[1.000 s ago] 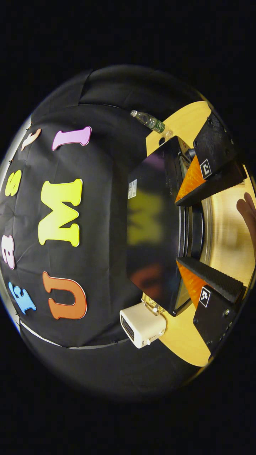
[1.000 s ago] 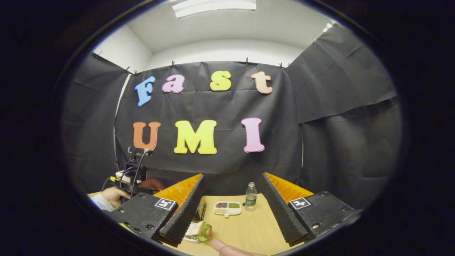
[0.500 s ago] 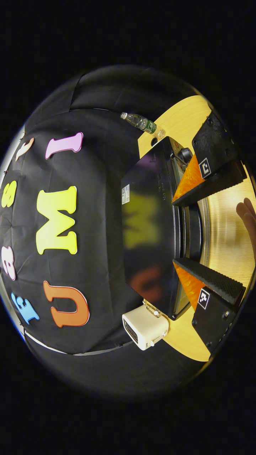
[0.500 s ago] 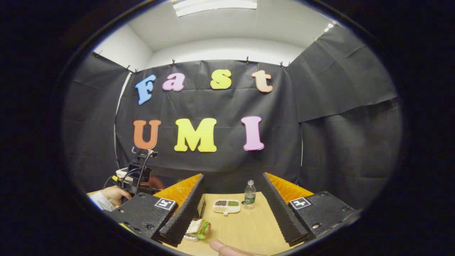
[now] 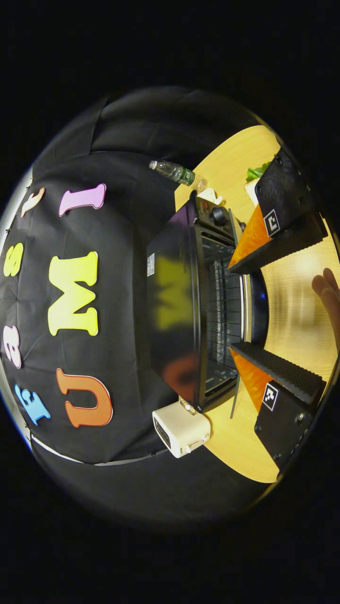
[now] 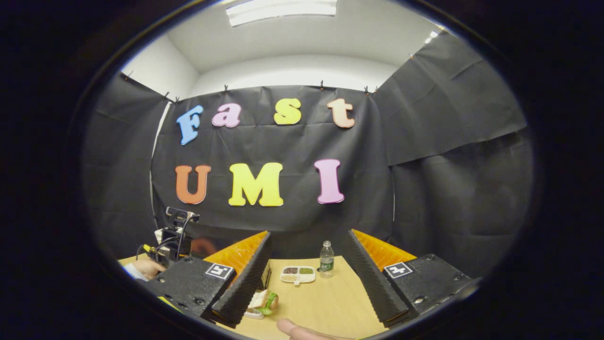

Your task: Open the electric oven with the left hand, put the food in, and close the electric oven.

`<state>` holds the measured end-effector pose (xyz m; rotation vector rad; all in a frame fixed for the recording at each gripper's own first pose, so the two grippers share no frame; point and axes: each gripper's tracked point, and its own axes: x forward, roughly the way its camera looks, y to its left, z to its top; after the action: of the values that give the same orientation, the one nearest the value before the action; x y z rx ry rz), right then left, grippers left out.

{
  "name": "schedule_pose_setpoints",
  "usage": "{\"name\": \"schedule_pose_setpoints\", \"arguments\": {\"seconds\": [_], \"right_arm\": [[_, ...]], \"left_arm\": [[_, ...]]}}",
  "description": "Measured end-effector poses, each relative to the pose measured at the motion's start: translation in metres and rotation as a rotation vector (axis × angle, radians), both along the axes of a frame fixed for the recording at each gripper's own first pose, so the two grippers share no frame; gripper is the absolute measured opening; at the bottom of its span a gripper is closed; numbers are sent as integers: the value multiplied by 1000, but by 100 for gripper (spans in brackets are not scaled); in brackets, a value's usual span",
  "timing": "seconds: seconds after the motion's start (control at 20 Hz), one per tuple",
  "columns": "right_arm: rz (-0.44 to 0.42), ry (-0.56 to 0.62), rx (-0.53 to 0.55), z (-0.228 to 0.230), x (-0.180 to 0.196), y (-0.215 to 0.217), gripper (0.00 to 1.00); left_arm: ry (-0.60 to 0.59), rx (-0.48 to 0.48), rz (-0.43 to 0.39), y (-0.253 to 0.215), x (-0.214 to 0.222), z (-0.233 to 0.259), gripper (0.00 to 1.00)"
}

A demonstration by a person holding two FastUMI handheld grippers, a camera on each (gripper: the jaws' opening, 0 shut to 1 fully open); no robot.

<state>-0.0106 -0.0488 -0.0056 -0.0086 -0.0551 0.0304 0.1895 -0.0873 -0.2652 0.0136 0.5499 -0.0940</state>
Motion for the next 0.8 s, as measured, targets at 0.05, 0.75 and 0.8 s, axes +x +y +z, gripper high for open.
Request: {"name": "schedule_pose_setpoints", "arguments": {"seconds": [0.05,0.75,0.8], "right_arm": [[1,0,1,1,-3,0,100],[-21,-7,-16,-7,-22,-1,100],[-20,-3,-18,-11,-23,-2,100]], "left_arm": [[2,-2,1,-1,-9,-3,97],[126,-27,17,-4,-104,-113,93],[136,-36,21,-5,-106,-120,94]]}}
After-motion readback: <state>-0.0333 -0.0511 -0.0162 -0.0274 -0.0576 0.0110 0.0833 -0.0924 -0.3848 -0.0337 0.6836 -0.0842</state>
